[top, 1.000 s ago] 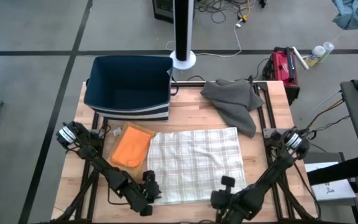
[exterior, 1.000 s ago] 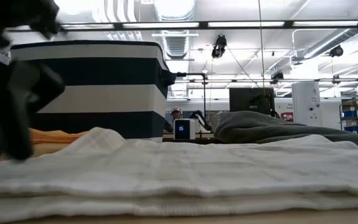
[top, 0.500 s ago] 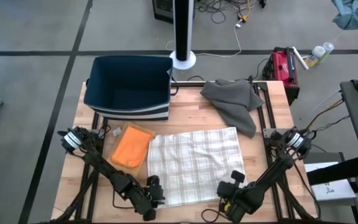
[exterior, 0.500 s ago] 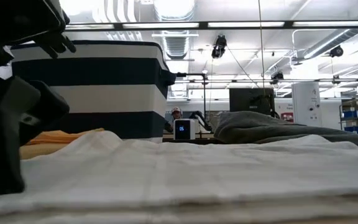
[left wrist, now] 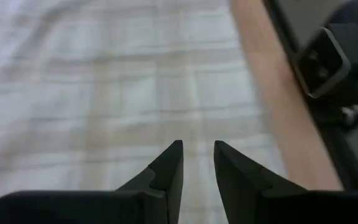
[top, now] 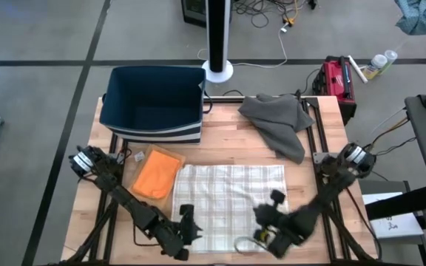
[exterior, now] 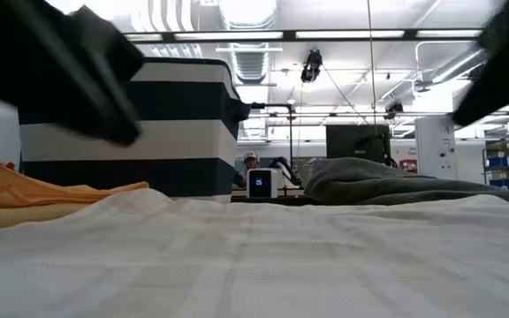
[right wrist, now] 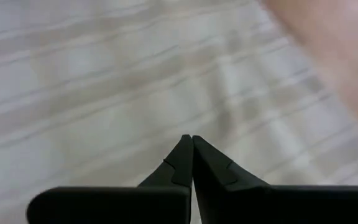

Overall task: Fold towel
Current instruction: Fold the white patterned kitchen towel

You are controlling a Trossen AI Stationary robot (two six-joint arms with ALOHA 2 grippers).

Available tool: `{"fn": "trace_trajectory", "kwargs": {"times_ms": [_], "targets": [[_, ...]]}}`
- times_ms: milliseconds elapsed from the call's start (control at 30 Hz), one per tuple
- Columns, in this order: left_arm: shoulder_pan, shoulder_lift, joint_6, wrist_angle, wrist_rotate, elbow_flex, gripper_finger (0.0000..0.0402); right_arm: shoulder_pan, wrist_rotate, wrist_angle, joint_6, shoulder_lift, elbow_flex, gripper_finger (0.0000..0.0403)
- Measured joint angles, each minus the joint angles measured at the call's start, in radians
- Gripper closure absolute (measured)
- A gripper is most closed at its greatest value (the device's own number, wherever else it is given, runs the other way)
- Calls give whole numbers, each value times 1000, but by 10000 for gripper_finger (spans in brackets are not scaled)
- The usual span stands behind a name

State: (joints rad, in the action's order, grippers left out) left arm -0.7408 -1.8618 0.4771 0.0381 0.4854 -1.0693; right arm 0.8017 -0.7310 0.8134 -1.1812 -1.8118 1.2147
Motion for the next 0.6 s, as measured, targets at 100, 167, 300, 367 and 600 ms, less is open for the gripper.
{"fn": "trace_trajectory", "kwargs": {"times_ms": [100, 167, 300, 367, 600], "targets": [[39, -7, 3, -30, 24, 14, 319, -106, -5, -22, 53, -11, -54, 403], [59, -30, 10, -31, 26, 29, 319, -174, 12, -55, 54, -12, -109, 403], [76, -63, 53, -44, -12, 51, 319, -262, 98, -275, 102, -8, -233, 403], [76, -78, 81, -46, -29, 64, 319, -279, 120, -377, 108, -7, -294, 403], [72, -98, 128, -63, -11, 79, 319, -260, 18, -399, -98, 45, -406, 403]]}}
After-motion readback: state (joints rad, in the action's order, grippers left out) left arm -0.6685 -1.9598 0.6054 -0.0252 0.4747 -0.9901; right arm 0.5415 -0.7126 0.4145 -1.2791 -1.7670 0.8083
